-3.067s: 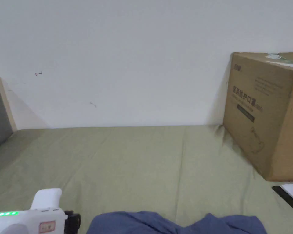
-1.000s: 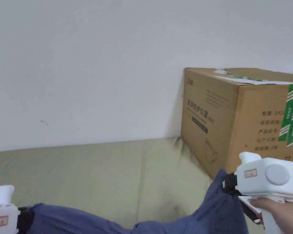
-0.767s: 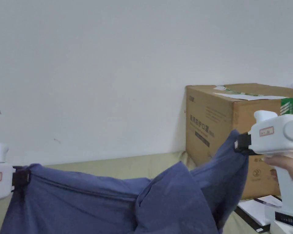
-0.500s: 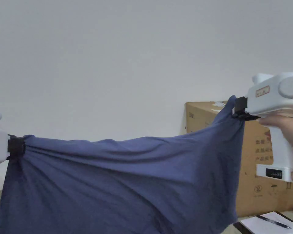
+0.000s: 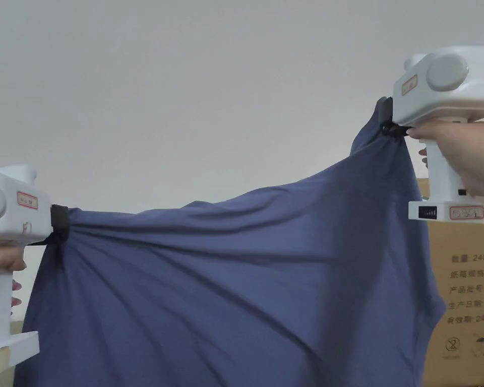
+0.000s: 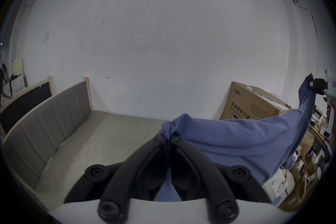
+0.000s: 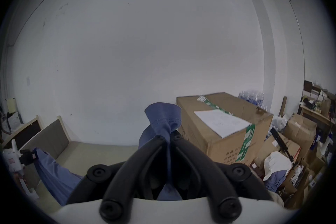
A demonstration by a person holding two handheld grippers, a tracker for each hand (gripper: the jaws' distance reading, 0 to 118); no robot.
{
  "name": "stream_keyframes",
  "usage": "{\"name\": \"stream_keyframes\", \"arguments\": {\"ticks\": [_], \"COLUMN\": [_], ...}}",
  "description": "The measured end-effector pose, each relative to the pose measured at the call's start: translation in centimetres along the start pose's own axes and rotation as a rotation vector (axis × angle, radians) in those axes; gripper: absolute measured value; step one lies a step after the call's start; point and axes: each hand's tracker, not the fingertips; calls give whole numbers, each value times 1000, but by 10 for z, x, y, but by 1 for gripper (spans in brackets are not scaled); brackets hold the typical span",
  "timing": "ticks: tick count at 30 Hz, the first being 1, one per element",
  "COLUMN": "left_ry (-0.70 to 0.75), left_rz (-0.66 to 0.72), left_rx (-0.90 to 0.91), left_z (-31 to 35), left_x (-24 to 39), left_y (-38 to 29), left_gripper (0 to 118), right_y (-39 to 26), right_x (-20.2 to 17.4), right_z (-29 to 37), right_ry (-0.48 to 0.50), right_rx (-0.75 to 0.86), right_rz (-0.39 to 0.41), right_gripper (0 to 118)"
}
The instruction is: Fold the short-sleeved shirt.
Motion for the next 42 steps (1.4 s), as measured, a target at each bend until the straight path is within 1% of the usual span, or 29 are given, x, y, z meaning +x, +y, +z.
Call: {"name": "stream_keyframes", "arguments": {"ticks": [3, 7, 10, 11, 12, 13, 14, 16, 18, 20, 22, 23, 25, 27, 29, 30, 31, 32, 33, 35, 36, 39, 41, 42], "left_ry": [-31, -42, -45, -47, -49, -46, -45, -43, -57, -62, -77, -77, -113, -167, -177, -175, -181, -194, -195, -209, -211, -204, -177, -155], "left_rz": [65, 73, 43, 37, 25, 15, 8, 3, 3, 2, 7, 7, 8, 33, 34, 13, -1, -27, -17, 24, 53, 98, 107, 103], "left_rx": [2, 22, 52, 56, 56, 44, 32, -16, -82, -156, -231, -270, -339, -396, -425, -453, -447, -446, -446, -456, -457, -453, -457, -473], "left_z": [-26, -52, -61, -63, -67, -70, -73, -80, -85, -89, -89, -88, -76, -56, -36, -21, -4, 12, 32, 61, 77, 116, 128, 126], "left_x": [-1, 1, 5, 6, 7, 8, 8, 6, 4, 0, -5, -6, -9, -13, -22, -21, -22, -22, -26, -31, -35, -44, -48, -50], "left_y": [-4, -9, -15, -17, -21, -25, -32, -51, -77, -109, -152, -171, -215, -251, -283, -298, -312, -324, -335, -348, -353, -359, -361, -363], "left_gripper": [4, 4, 4, 4, 4, 4, 4, 4, 4, 4, 4, 4, 4, 4, 4, 4, 4, 4, 4, 4, 4, 4, 4, 4], "right_y": [16, 36, 39, 36, 31, 24, 15, -13, -53, -102, -167, -196, -263, -315, -361, -379, -393, -404, -411, -417, -415, -414, -414, -418], "right_x": [-8, -17, -23, -24, -23, -23, -22, -15, -7, 3, 13, 18, 25, 35, 40, 45, 50, 56, 64, 77, 81, 95, 101, 103], "right_z": [-19, -29, -30, -29, -29, -29, -30, -36, -42, -46, -46, -44, -24, 3, 43, 63, 85, 105, 126, 164, 185, 232, 242, 240], "right_ry": [-20, -28, -44, -40, -22, -25, -24, 18, 48, 78, 110, 139, 143, 189, 192, 206, 198, 199, 199, 169, 171, 164, 145, 123], "right_rx": [23, 88, 145, 160, 179, 181, 171, 116, 46, -53, -166, -213, -298, -348, -372, -398, -385, -389, -398, -388, -387, -318, -336, -379], "right_rz": [-1, 2, 39, 44, 66, 79, 81, 108, 105, 77, 44, 35, 34, 15, 7, -4, -7, -23, -58, -89, -93, -72, -52, -26], "right_gripper": [1, 1, 1, 1, 1, 1, 1, 1, 1, 1, 1, 1, 1, 1, 1, 1, 1, 1, 1, 1, 1, 1, 1, 1]}}
